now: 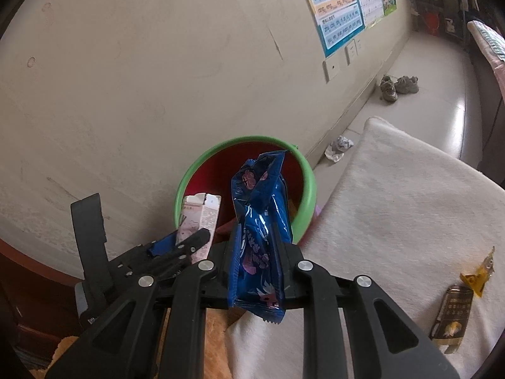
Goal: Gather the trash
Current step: 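Carry the Pocky box with the left gripper into the bin while the right gripper drops the blue wrapper in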
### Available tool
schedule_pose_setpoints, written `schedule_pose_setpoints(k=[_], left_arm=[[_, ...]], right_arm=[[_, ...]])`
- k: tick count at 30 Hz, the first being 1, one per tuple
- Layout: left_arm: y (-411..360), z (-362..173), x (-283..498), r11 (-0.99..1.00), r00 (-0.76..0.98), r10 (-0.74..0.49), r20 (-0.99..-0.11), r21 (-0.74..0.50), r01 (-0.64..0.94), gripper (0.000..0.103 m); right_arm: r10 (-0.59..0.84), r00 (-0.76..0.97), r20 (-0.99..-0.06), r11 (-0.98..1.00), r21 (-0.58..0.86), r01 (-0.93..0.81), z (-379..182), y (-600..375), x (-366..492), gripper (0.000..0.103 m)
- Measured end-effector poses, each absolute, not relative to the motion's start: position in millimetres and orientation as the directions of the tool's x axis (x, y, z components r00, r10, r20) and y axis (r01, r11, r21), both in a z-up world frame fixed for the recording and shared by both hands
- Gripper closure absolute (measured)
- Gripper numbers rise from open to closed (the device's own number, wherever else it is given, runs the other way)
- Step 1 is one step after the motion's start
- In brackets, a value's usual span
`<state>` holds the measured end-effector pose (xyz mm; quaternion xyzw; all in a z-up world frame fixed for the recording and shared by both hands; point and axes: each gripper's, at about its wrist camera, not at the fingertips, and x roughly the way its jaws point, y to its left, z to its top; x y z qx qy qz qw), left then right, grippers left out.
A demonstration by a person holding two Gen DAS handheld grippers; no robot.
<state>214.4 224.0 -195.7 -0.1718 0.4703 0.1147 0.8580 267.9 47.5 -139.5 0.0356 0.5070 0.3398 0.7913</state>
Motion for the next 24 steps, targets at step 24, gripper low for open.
schedule_pose_setpoints(k=[24], left_arm=[[232.9,-208.4,221.4,0.903,0.505,0.043,-0.862,-0.183,-0.389,0.044]], right_arm=[[0.598,0.277,-0.752,0.754,0.411,-0.512,-130.9,84.4,288.2,0.054]])
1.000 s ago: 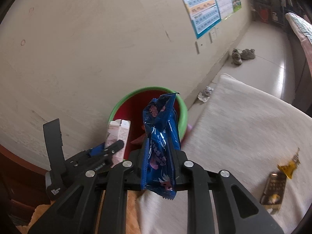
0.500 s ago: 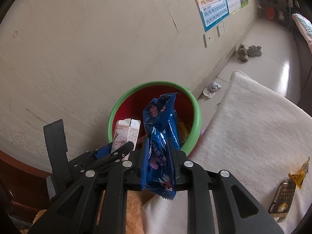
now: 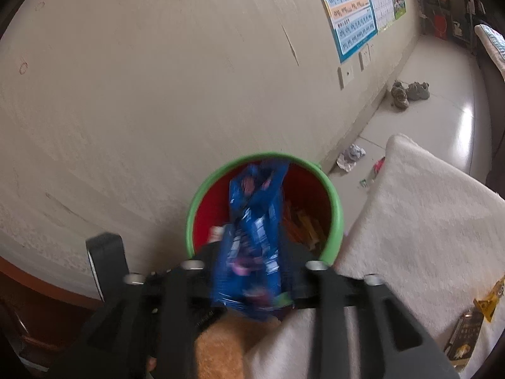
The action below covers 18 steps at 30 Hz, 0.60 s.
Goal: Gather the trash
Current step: 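Carry the Pocky box with the left gripper into the bin while the right gripper drops the blue wrapper in, then move both open grippers back over the remaining gold wrappers on the table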
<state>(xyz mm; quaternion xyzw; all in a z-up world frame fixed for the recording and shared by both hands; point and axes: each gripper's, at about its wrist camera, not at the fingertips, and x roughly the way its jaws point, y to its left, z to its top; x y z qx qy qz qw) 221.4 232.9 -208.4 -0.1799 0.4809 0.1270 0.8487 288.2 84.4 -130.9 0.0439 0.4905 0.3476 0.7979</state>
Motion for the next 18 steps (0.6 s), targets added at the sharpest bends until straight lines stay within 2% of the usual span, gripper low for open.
schedule_pose_setpoints(k=[7,12,18], left_arm=[[232.8,-208.0,212.4,0.894,0.500,0.036,-0.865,-0.196,-0.402,0.044],[225.4,-204.3,204.1,0.897,0.501,0.028,-0.865,-0.199,-0.394,0.044],[202.3,-197.2,193.7,0.909,0.509,-0.002,-0.861,-0.214,-0.357,0.044]], right_arm=[[0.595,0.286,-0.751,0.763,0.415,-0.496,-130.4,60.3,279.0,0.053],[0.561,0.318,-0.764,0.792,0.383,-0.476,-130.4,9.6,265.0,0.052],[0.430,0.402,-0.808,0.873,0.260,-0.412,-133.2,-82.8,245.1,0.042]])
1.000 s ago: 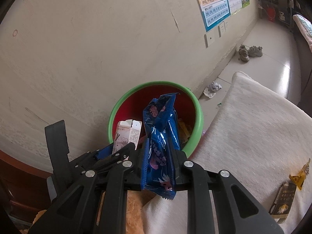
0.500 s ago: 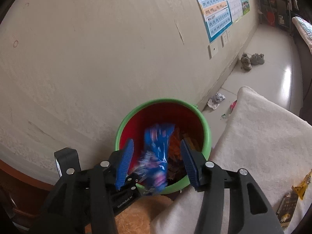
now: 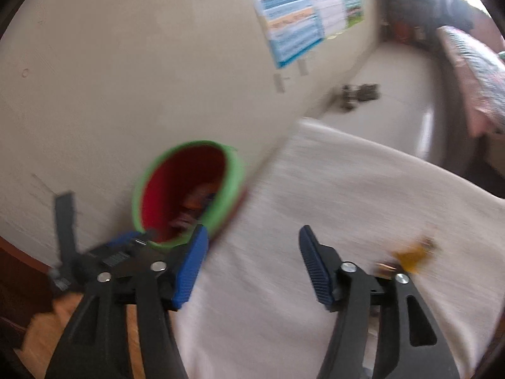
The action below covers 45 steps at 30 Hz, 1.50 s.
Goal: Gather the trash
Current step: 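Move both open grippers back over the remaining gold wrappers on the table, then grasp the silver-blue wrapper with the left gripper while the right gripper grasps a gold wrapper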
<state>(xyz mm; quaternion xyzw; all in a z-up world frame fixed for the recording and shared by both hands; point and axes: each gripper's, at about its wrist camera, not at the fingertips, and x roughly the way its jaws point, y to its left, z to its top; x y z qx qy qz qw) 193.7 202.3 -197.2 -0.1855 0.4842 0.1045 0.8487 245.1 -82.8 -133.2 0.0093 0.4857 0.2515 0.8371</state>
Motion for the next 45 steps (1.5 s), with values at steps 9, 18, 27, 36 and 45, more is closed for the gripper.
schedule_pose_setpoints(k=[9,18,27,36,45], left_arm=[[130.4,-198.5,199.1,0.951,0.479,-0.089,-0.873,-0.217,-0.219,0.044],[55.0,-201.8,203.1,0.979,0.432,-0.172,-0.885,-0.201,-0.021,0.043],[-2.1,-204.2,190.0,0.963,0.377,-0.267,-0.887,-0.229,0.144,0.043],[-75.0,-223.4,168.1,0.895,0.215,-0.396,-0.893,-0.324,0.306,0.043],[-102.5,-249.2,162.3,0.873,0.101,-0.402,-0.910,-0.348,0.342,0.070]], right_arm=[[0.260,0.283,-0.923,0.948,0.187,-0.258,-178.0,-212.4,192.9,0.034],[0.346,0.007,-0.938,0.927,0.341,-0.157,-248.7,-231.7,121.5,0.032],[0.331,0.186,-0.925,0.942,0.311,-0.128,-224.0,-246.6,150.3,0.084],[0.264,0.331,-0.906,0.962,0.273,-0.019,-222.0,-273.4,191.1,0.081],[0.281,0.347,-0.895,0.948,0.316,0.048,-228.1,-299.4,185.6,0.058]])
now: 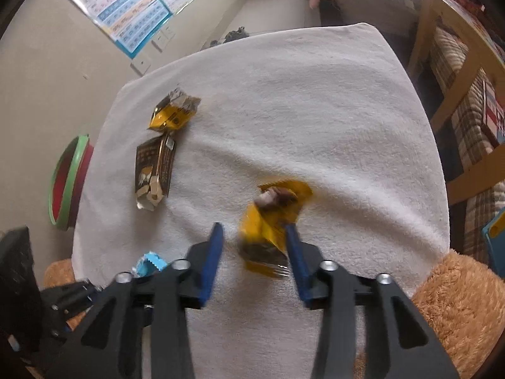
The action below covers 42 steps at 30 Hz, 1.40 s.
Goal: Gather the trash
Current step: 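Grasp the silver-blue wrapper with the left gripper while the right gripper grasps a gold wrapper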
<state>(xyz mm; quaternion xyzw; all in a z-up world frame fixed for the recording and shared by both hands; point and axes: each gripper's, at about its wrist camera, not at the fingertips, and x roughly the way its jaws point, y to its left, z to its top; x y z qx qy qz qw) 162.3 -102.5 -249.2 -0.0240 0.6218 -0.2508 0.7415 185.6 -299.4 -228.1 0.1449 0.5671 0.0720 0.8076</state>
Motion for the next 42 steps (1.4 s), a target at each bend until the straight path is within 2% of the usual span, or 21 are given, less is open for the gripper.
schedule_pose_setpoints(k=[2,13,21,31,42], left_arm=[[-98.8,-248.0,163.4,0.875,0.107,-0.406,-0.908,-0.352,0.332,0.074],[-72.0,-241.1,174.7,0.914,0.182,-0.370,-0.911,-0.322,0.246,0.074],[-61.3,-224.5,176.3,0.929,0.264,-0.338,-0.903,-0.276,0.246,0.075],[-58.4,-211.4,177.1,0.939,0.324,-0.305,-0.896,-0.227,0.258,0.075],[-53.1,-214.4,176.6,0.946,0.328,-0.296,-0.897,-0.227,0.232,0.075]], right_arm=[[0.281,0.349,-0.894,0.946,0.319,0.054,-228.1,-301.0,185.4,0.055],[0.297,0.358,-0.885,0.930,0.353,0.100,-232.4,-307.5,186.8,0.053],[0.299,0.378,-0.876,0.927,0.360,0.103,-230.9,-309.1,185.5,0.053],[0.298,0.362,-0.884,0.941,0.334,0.043,-231.5,-294.4,184.6,0.086],[0.292,0.373,-0.880,0.948,0.317,0.005,-228.7,-286.5,181.7,0.089]])
